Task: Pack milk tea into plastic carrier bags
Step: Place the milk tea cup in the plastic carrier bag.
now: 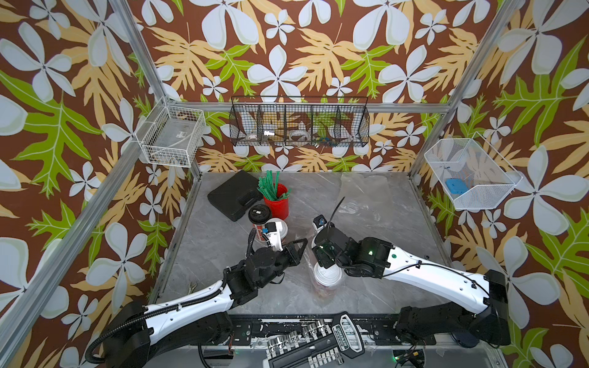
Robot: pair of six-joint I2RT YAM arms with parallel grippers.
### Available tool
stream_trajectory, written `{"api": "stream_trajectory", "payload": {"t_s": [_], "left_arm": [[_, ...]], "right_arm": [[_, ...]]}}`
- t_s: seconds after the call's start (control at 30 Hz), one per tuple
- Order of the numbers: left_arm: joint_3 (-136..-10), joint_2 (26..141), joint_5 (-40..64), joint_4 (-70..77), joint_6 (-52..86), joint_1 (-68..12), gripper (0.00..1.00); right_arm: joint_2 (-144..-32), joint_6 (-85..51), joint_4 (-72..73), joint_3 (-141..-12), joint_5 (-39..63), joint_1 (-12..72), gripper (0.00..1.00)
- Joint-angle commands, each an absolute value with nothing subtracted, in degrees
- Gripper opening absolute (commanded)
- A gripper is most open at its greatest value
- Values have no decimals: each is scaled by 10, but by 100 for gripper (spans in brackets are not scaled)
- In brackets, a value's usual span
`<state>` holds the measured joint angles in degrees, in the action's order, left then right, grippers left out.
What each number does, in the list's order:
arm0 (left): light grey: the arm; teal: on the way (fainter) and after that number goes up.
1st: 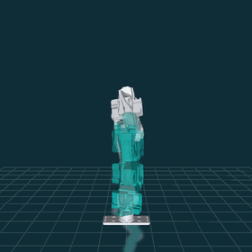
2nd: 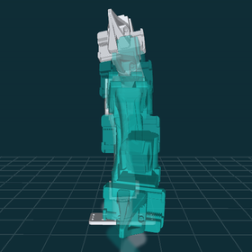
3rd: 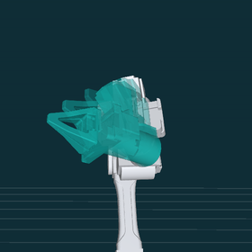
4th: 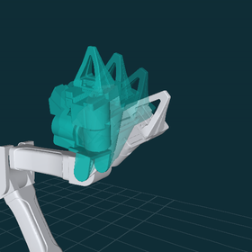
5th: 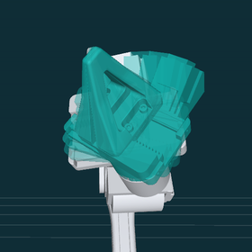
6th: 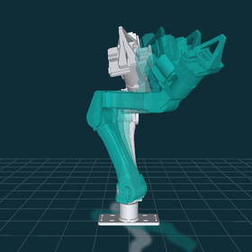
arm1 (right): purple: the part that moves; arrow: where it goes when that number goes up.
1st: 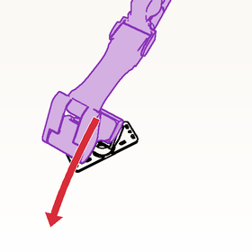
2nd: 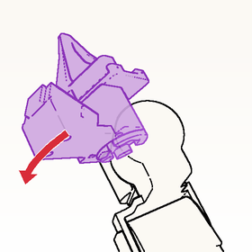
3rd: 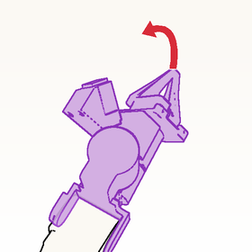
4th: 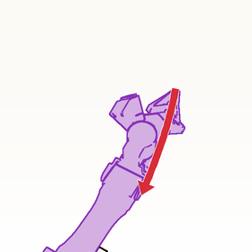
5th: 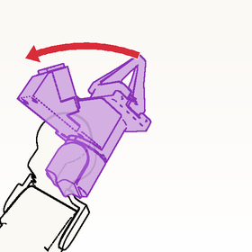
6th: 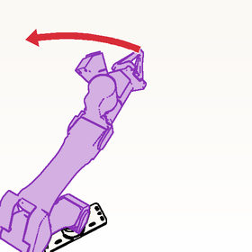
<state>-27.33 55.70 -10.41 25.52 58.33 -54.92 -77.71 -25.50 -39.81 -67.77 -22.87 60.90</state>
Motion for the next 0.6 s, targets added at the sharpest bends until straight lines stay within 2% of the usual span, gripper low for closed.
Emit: {"api": "stream_trajectory", "payload": {"t_s": [0.0, 0.4, 0.57], "left_arm": [[-277, 551, -109, 265, 575, -549, 0], [-269, 537, -113, 257, 577, -549, 0], [-262, 536, -111, 257, 578, -549, 0]], "right_arm": [[-781, -264, -386, -670, -239, 610, 70], [-783, -286, -366, -631, -235, 610, 71], [-772, -288, -376, -640, -238, 609, 81]]}}
